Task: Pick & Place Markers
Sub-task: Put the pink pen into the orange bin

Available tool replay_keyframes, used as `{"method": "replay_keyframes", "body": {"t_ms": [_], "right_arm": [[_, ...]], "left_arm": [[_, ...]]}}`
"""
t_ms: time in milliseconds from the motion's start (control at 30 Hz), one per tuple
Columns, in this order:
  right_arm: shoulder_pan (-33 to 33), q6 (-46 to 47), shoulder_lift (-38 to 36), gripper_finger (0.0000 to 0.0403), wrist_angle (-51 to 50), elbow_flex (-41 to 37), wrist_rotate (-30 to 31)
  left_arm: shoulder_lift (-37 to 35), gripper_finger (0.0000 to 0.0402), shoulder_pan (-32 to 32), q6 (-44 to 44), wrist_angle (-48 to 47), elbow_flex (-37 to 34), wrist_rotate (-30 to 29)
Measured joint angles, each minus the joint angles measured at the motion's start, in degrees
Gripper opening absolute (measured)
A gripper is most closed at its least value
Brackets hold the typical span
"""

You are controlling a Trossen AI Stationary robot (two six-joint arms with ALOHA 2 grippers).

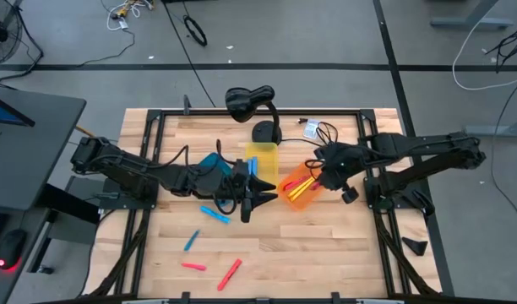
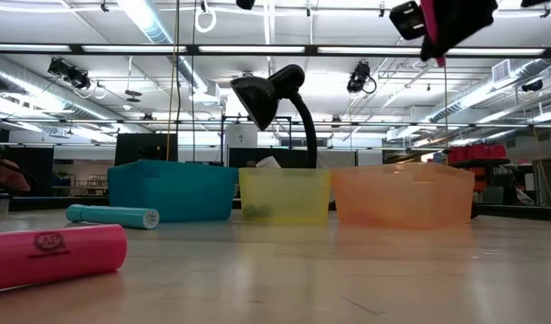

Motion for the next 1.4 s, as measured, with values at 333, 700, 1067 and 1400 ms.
{"method": "replay_keyframes", "body": {"t_ms": [333, 700, 1067, 1400], "right_arm": [[-3.5, -10.0, 0.1, 0.0019, -11.7, 0.0, 8.6], [-4.0, -11.8, 10.7, 0.0019, -14.7, 0.0, 14.6], [-4.1, -11.7, 21.7, 0.0019, -9.9, 0.0, 15.5], [-4.1, -11.3, 29.6, 0.0019, -6.4, 0.0, 13.3]], "left_arm": [[0.0, 0.0158, 0.0, 0.0, -0.4, 0.0, 0.0], [0.0, 0.0158, 0.0, 0.1, -0.7, 0.0, -1.5], [0.0, 0.0158, 0.0, 0.2, -0.8, 0.0, -1.5], [0.0, 0.0158, 0.0, 0.1, -0.8, 0.0, 2.4]]}}
